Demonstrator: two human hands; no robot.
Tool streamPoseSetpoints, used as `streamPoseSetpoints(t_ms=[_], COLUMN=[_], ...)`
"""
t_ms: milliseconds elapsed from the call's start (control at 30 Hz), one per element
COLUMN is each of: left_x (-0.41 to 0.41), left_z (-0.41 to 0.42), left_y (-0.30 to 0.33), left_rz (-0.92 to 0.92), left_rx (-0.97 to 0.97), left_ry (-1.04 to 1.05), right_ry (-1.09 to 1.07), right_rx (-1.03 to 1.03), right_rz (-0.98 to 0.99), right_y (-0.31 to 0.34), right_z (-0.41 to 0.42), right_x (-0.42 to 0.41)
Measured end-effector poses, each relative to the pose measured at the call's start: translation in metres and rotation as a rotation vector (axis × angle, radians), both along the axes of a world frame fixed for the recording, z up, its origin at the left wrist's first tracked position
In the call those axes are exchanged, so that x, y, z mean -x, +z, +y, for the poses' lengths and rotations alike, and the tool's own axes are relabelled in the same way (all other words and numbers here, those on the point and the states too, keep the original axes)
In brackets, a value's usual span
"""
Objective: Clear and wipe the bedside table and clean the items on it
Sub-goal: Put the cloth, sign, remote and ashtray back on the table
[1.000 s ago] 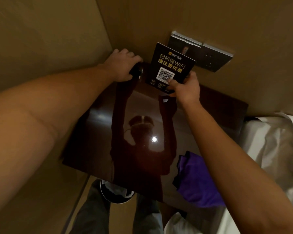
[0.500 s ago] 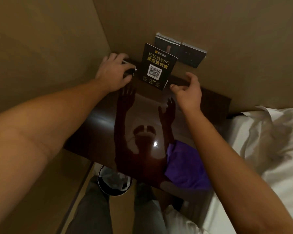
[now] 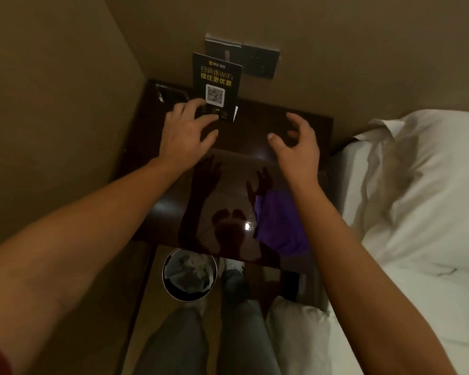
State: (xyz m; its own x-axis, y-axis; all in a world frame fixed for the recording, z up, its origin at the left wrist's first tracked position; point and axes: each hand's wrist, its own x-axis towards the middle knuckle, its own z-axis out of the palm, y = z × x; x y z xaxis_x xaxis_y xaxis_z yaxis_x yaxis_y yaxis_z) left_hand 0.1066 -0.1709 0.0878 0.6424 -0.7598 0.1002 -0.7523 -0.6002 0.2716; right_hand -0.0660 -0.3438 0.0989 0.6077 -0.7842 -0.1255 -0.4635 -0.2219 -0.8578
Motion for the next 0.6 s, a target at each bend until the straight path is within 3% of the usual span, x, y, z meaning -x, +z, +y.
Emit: streamPoseSetpoints(t_ms=[600], left_x=[0.153], left_z=[0.042], left_y=[-0.009], left_rz=[0.091], left_rx=[0.105], left_ry=[-0.418], right_ry=[-0.329], right_rx=[0.127], right_rz=[-0.034], right_y=[0.009], right_z=[0.132], right_x=[0.202])
